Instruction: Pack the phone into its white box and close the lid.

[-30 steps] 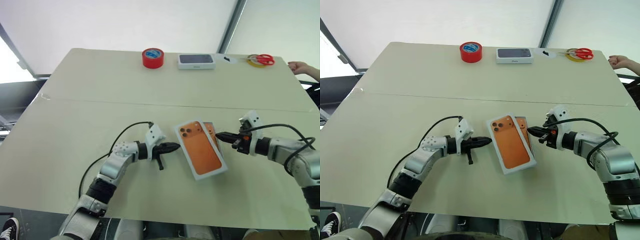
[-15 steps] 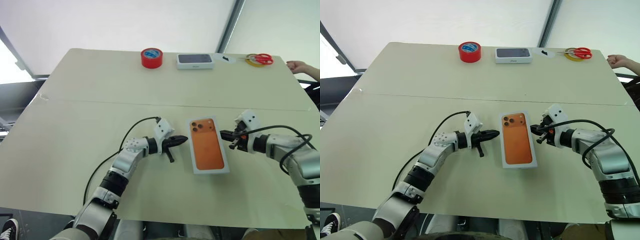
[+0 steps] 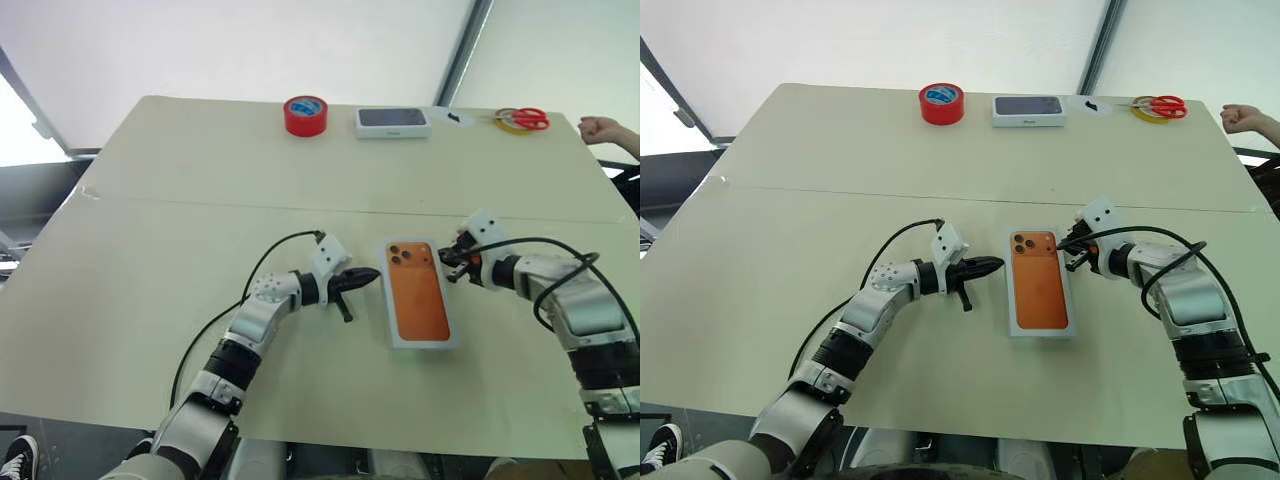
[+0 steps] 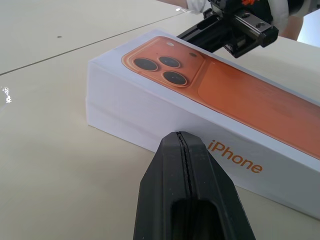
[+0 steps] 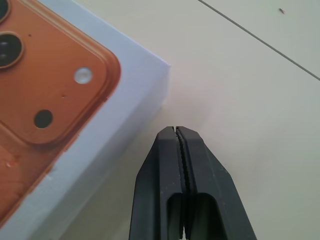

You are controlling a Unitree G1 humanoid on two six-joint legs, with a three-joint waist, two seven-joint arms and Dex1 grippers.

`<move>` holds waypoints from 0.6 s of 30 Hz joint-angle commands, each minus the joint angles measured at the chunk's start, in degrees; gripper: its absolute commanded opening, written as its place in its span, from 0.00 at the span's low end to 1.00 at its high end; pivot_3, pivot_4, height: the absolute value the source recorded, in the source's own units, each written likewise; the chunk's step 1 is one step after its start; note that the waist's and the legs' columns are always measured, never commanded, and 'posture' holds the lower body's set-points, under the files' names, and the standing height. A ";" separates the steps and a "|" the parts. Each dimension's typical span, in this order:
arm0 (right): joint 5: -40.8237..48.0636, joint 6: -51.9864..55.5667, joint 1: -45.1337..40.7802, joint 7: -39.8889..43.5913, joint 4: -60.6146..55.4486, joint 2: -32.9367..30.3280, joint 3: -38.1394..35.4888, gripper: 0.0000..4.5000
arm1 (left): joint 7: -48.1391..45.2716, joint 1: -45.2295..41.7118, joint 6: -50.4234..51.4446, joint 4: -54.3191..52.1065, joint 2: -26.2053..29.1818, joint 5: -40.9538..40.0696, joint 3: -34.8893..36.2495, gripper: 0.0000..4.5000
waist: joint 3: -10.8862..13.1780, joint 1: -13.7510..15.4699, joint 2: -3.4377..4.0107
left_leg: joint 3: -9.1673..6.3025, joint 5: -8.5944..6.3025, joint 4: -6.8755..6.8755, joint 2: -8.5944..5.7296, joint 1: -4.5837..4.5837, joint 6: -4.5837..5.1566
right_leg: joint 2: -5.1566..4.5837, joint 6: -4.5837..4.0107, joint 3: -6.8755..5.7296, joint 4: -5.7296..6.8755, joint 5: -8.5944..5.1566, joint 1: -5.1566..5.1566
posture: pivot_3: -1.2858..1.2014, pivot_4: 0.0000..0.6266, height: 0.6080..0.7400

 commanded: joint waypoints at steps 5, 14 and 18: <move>-2.19 -0.47 -4.38 -0.70 -0.26 2.47 0.09 0.01 | 0.69 -2.11 -1.34 0.06 -1.62 -0.16 1.02 0.00 | 0.00 -0.07 0.00 | 0.00 0.00 0.00 0.00 0.00 0.00 | 0.00 0.00 0.00 0.01 0.00 -0.01 | 0.52 0.24 1.00; -7.03 -2.42 -6.39 -0.84 4.13 4.86 2.02 0.01 | 0.62 -3.45 -2.12 2.83 -2.27 0.62 1.35 0.00 | 0.00 -0.02 0.00 | 0.02 0.06 0.01 -0.02 -0.01 -0.10 | 0.00 0.00 0.00 0.02 0.00 -0.03 | 0.52 0.24 1.00; -8.48 -3.75 -6.12 -1.68 5.65 5.63 2.31 0.01 | 1.04 -2.40 -2.79 2.15 -1.85 1.38 1.24 0.00 | 0.00 -0.05 0.00 | 0.03 0.08 0.01 -0.01 -0.01 -0.14 | 0.01 0.00 0.00 0.02 0.00 -0.02 | 0.52 0.24 1.00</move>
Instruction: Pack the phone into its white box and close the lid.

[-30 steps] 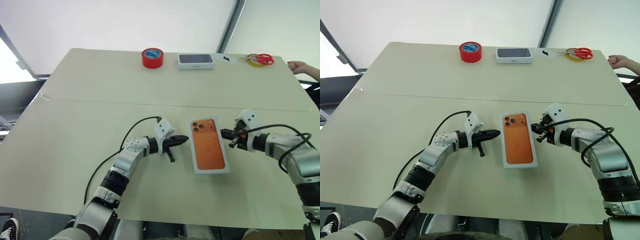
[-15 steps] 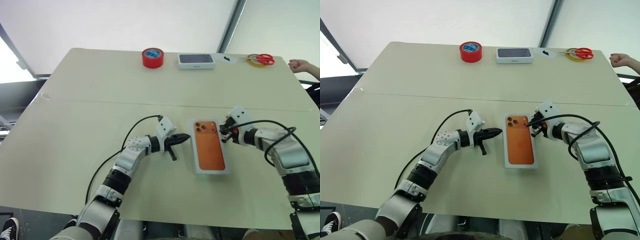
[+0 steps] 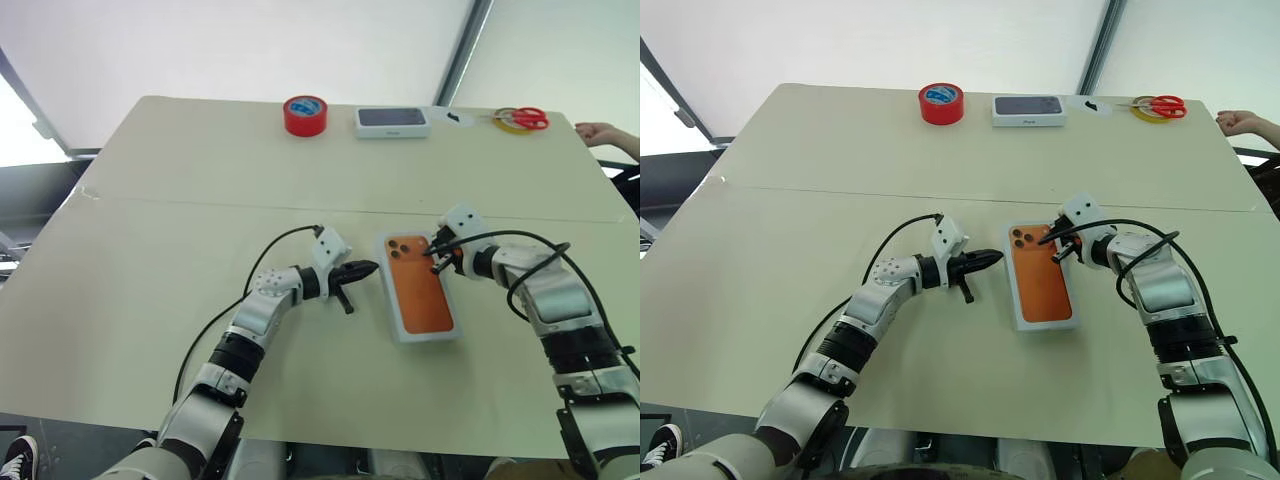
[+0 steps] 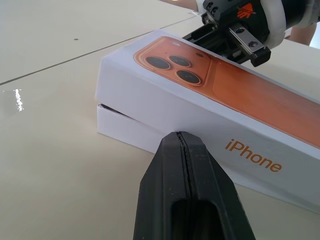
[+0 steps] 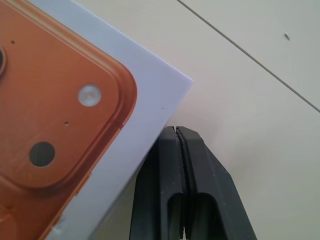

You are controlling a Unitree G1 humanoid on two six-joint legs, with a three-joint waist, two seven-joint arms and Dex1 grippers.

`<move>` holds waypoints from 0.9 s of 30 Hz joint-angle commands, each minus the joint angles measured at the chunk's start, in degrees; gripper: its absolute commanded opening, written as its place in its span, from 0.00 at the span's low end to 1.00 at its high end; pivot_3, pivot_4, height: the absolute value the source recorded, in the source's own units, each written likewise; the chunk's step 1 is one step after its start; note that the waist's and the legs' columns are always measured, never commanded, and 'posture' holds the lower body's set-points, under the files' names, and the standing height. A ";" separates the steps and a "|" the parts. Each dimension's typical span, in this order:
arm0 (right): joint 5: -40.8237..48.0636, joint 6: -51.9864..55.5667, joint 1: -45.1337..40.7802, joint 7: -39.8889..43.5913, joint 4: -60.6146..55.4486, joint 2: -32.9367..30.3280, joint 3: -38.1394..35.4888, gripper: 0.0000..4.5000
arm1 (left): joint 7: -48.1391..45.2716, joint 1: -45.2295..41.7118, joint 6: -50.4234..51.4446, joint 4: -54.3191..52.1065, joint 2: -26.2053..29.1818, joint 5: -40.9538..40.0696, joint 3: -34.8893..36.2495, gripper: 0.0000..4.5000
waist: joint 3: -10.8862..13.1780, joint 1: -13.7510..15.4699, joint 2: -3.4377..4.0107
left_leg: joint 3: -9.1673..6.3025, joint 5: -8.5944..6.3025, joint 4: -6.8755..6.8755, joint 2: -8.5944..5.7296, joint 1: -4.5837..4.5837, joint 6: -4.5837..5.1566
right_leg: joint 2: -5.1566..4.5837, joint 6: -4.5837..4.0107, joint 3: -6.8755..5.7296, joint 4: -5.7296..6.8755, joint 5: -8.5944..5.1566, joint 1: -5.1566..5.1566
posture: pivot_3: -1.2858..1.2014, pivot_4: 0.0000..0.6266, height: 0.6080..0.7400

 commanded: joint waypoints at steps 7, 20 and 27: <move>-2.44 -2.55 -1.45 -2.24 1.85 3.62 0.46 0.01 | 1.64 0.35 -1.32 -2.31 -0.20 0.51 1.04 0.00 | 0.00 -0.22 0.00 | 0.00 0.03 0.00 0.02 0.02 -0.05 | 0.02 0.00 0.00 0.02 0.00 0.00 | 0.52 0.24 1.00; -10.55 -9.81 -3.05 -6.39 10.12 5.41 3.15 0.01 | 4.33 2.41 -2.13 -3.61 0.90 1.49 1.39 0.00 | -0.05 -0.36 0.01 | 0.01 0.06 0.01 0.02 0.10 -0.10 | 0.02 0.00 0.01 0.04 0.00 0.07 | 0.52 0.24 1.00; -3.48 -10.42 -4.21 -4.18 7.60 4.33 -5.52 0.01 | 5.05 2.86 0.21 -11.32 0.35 -2.22 3.88 0.00 | -0.04 0.11 0.02 | 0.01 0.06 0.02 0.02 0.12 -0.11 | -0.01 0.00 0.01 0.04 0.00 0.12 | 0.52 0.24 1.00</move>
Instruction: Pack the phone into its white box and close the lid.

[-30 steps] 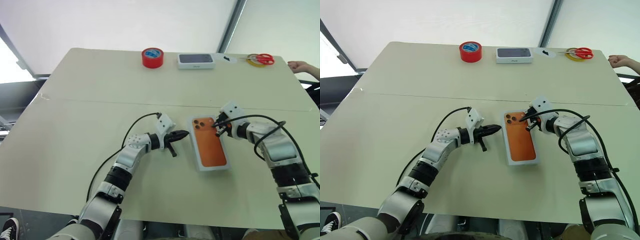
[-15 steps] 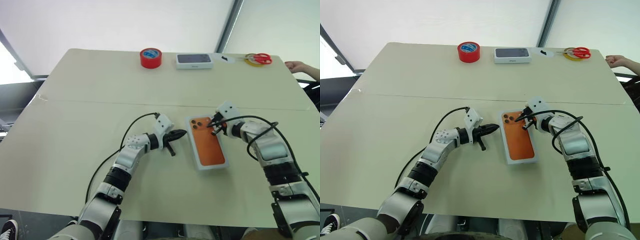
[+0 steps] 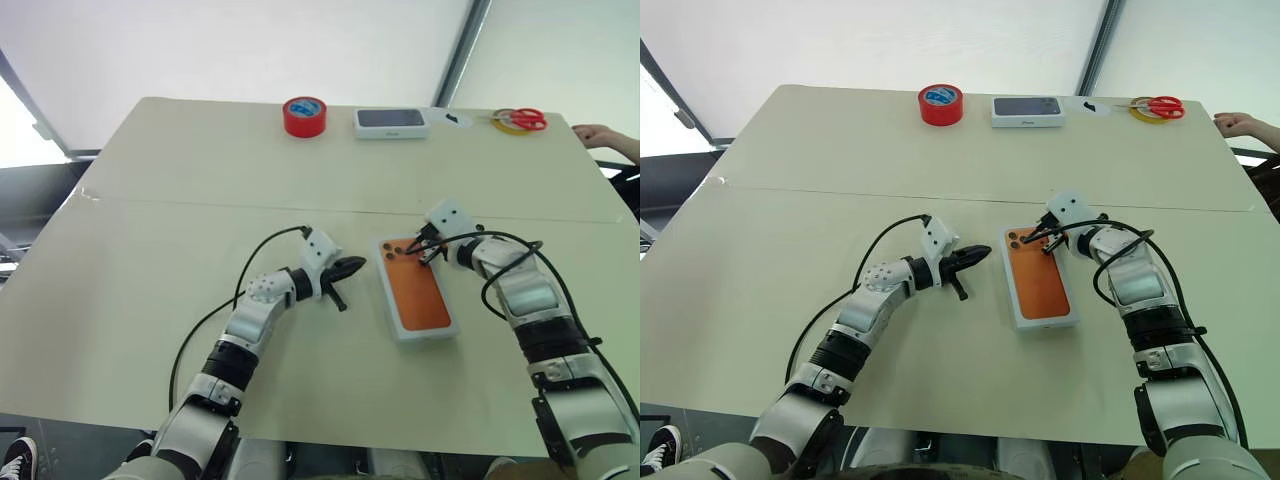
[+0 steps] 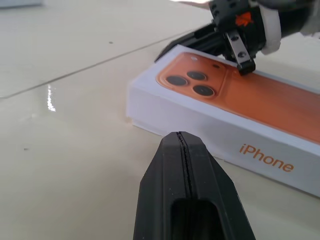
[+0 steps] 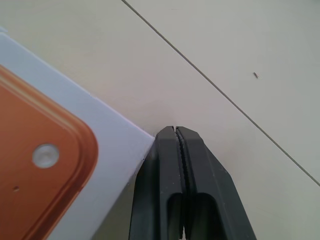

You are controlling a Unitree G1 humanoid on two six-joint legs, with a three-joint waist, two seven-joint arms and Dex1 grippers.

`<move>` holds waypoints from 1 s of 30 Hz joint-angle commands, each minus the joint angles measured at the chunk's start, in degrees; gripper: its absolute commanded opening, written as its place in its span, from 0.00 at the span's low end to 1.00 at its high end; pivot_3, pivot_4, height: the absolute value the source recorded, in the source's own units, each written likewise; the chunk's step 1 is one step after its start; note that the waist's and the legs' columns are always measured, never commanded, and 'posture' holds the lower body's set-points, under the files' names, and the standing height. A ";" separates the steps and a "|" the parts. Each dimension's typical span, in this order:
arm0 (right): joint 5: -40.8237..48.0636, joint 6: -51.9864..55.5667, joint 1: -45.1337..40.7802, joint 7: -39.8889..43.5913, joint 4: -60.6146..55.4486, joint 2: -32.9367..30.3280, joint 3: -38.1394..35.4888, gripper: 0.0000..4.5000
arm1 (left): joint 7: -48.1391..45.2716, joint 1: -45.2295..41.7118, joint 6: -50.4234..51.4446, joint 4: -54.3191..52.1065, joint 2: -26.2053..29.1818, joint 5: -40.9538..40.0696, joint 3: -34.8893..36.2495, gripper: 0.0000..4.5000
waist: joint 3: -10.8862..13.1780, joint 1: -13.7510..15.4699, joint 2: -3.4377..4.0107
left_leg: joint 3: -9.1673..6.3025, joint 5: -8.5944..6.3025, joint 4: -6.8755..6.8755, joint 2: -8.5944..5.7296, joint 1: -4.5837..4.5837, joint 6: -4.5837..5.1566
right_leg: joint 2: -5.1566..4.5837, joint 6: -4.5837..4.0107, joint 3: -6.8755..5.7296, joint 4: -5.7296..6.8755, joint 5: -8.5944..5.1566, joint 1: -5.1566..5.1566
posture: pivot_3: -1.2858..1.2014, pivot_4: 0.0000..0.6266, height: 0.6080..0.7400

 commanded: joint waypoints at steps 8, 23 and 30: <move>22.20 9.79 10.10 21.85 -18.93 -8.74 -13.19 0.01 | -0.81 -5.72 -0.76 -1.95 -2.52 0.16 -1.55 0.00 | 0.02 0.19 0.01 | -0.01 -0.09 0.01 -0.01 -0.12 0.15 | 0.01 0.02 -0.02 -0.04 0.01 -0.06 | 0.52 0.24 1.00; 20.86 12.69 19.21 23.95 -26.46 -11.08 -6.35 0.06 | -6.97 -5.62 6.28 5.14 -1.88 0.66 -3.87 0.05 | -0.61 -0.18 -0.41 | -0.12 -0.26 -0.13 0.06 0.76 0.37 | 0.03 0.01 -0.01 -0.31 -0.01 0.86 | 0.52 0.24 1.00; 24.87 10.13 16.44 25.09 -24.53 -10.89 -11.52 0.76 | -5.26 -1.86 11.71 -10.53 5.70 -4.62 4.35 0.75 | -0.48 -0.18 -0.25 | -0.14 -0.23 -0.14 0.06 0.52 0.33 | -0.01 0.00 -0.01 -0.29 -0.01 0.59 | 0.52 0.24 1.00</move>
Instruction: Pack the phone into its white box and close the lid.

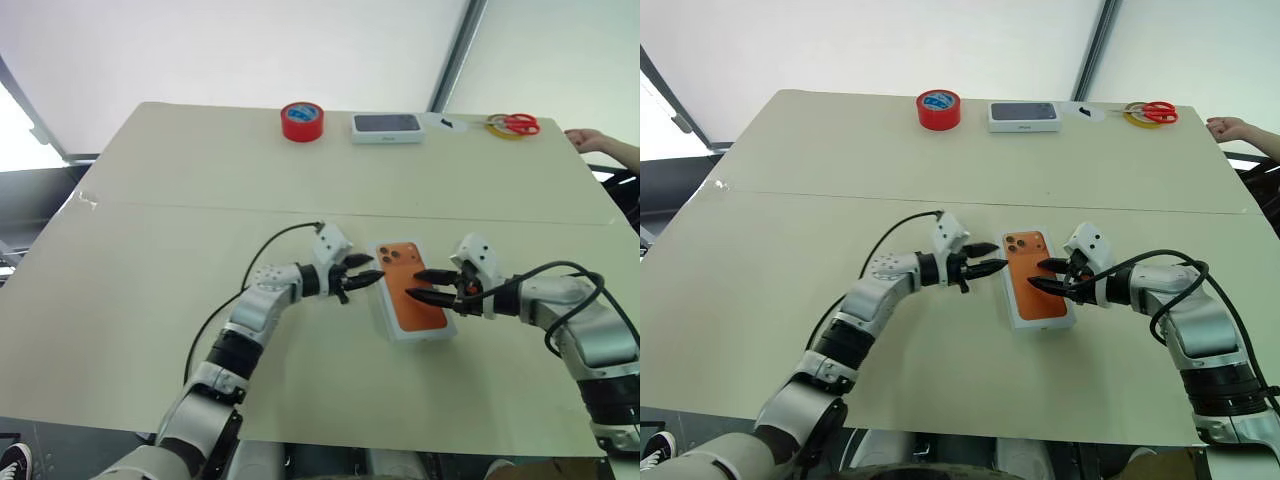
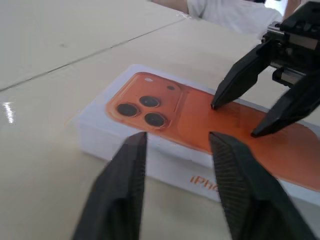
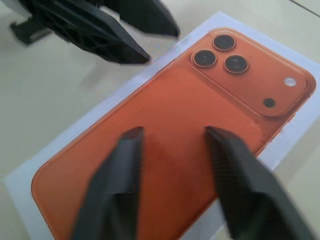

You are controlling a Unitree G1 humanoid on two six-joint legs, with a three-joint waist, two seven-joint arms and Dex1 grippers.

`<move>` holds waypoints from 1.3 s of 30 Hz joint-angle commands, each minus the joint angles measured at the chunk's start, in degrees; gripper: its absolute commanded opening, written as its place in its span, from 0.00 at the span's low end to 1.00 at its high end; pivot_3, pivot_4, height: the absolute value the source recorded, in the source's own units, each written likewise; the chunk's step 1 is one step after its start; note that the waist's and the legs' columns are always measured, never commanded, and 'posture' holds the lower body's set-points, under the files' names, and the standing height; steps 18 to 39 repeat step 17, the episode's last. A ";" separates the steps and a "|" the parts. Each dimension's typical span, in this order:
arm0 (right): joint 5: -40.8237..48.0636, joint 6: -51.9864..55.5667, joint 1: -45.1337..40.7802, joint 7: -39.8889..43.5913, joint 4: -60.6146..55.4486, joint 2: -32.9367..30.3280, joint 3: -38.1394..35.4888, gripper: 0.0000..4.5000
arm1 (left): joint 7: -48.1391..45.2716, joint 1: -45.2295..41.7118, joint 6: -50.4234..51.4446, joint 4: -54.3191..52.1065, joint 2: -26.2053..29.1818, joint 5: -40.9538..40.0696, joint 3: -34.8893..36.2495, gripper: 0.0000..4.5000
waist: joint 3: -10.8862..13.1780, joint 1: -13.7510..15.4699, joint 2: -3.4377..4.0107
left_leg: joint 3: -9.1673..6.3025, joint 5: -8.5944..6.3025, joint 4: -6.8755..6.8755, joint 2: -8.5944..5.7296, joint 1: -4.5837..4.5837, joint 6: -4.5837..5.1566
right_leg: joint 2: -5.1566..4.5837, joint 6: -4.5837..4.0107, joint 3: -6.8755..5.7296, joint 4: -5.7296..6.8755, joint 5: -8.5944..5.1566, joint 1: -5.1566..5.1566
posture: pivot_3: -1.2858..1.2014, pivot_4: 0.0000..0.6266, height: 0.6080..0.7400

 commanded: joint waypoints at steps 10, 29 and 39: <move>1.44 -16.14 2.32 6.34 7.38 -4.87 -12.76 0.76 | -7.22 22.02 0.31 -19.71 27.45 -7.07 17.72 0.75 | 0.16 -0.39 0.27 | 0.02 0.00 -0.13 -0.06 0.00 -0.01 | -0.17 -0.01 -0.02 -0.12 0.00 0.01 | 0.52 0.24 1.00; -0.78 -23.79 1.83 8.82 14.80 -6.80 -12.21 0.76 | -6.90 29.65 1.03 -24.13 32.07 -9.36 23.55 0.75 | 0.23 -0.30 0.41 | 0.02 -0.01 -0.19 -0.08 0.01 -0.03 | -0.26 -0.04 -0.01 -0.15 -0.01 -0.02 | 0.52 0.24 1.00; -0.78 -23.79 1.83 8.82 14.80 -6.80 -12.21 0.76 | -6.90 29.65 1.03 -24.13 32.07 -9.36 23.55 0.75 | 0.23 -0.30 0.41 | 0.02 -0.01 -0.19 -0.08 0.01 -0.03 | -0.26 -0.04 -0.01 -0.15 -0.01 -0.02 | 0.52 0.24 1.00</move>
